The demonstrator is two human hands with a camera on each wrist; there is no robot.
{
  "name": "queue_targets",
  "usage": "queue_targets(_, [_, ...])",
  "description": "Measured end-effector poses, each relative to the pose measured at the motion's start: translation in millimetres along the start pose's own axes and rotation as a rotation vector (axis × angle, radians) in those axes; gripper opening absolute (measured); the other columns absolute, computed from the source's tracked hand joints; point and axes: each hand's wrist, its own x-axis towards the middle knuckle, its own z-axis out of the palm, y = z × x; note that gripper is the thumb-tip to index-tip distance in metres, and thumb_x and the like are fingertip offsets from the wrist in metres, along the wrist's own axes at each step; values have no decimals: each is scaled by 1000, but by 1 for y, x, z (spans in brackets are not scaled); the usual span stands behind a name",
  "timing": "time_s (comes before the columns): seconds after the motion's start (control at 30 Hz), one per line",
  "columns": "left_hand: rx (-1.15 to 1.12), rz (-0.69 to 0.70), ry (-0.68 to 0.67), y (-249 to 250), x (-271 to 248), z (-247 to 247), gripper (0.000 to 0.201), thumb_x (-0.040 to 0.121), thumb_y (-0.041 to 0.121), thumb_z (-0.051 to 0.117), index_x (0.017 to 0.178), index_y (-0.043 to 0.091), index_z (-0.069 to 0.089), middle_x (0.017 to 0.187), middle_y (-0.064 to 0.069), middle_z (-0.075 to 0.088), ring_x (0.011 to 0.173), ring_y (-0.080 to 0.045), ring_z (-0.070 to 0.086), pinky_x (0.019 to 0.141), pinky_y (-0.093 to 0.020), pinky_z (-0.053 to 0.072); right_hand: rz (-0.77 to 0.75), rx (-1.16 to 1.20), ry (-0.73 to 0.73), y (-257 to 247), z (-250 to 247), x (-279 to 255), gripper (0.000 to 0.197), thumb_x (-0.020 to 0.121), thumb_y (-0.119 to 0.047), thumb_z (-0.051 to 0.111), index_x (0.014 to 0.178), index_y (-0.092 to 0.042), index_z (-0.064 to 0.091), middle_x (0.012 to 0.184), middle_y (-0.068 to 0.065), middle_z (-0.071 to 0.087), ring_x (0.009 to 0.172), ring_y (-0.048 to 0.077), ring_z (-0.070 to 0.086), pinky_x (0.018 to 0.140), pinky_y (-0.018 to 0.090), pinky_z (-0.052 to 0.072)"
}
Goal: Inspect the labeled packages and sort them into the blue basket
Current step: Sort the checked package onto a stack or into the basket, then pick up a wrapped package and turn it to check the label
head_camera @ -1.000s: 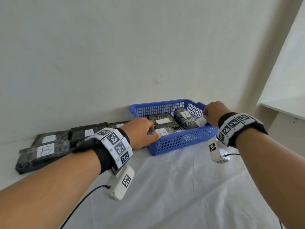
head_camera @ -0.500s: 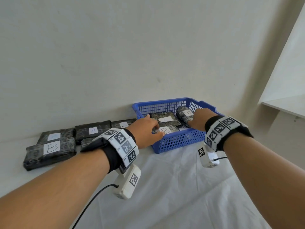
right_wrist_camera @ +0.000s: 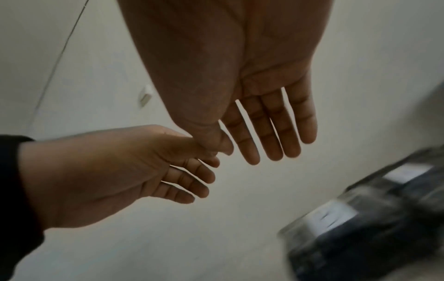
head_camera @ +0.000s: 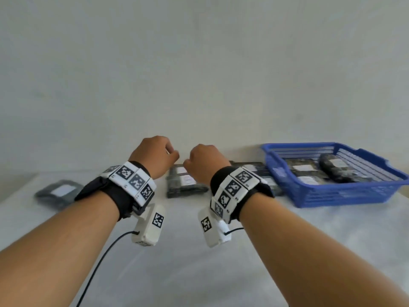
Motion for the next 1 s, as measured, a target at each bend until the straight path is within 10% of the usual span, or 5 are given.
queue_targets(0.27, [180, -363, -133, -189, -42, -81, 22, 92, 31, 72, 98, 13, 61, 100, -5, 60, 91, -26, 55, 78, -29, 40, -160, -1, -427, -132, 125, 8, 28, 106, -26, 51, 101, -1, 62, 105, 14, 65, 92, 30, 59, 78, 31, 45])
queue_targets(0.5, [325, -506, -306, -253, -14, -56, 115, 74, 71, 77, 157, 8, 28, 156, -19, 37, 142, -37, 41, 113, -43, 42, -98, -102, -445, -136, 150, 20, 37, 105, -35, 54, 81, -7, 52, 75, 0, 49, 66, 15, 48, 53, 25, 34])
queue_targets(0.67, [363, -572, -394, -268, 6, -44, 149, 63, 78, 79, 164, 21, -15, 168, -24, 10, 155, -43, 17, 122, -49, 27, -58, -123, -414, -124, 160, 25, 44, 103, -34, 54, 67, -11, 44, 72, 1, 48, 62, 13, 45, 52, 24, 33])
queue_targets(0.87, [390, -596, -385, -263, 2, -34, 153, 55, 91, 71, 164, 21, -9, 168, -25, 4, 155, -44, 8, 124, -52, 21, -38, 9, -428, -129, 154, 29, 44, 104, -34, 52, 68, -11, 43, 70, 2, 46, 60, 14, 43, 51, 25, 32])
queue_targets(1.0, [333, -673, -292, -249, -8, -27, 134, 59, 97, 61, 156, 10, 35, 154, -22, 39, 140, -36, 42, 114, -39, 40, 26, 219, -396, -138, 159, 31, 38, 107, -33, 49, 77, -10, 47, 74, 3, 49, 63, 17, 44, 54, 27, 34])
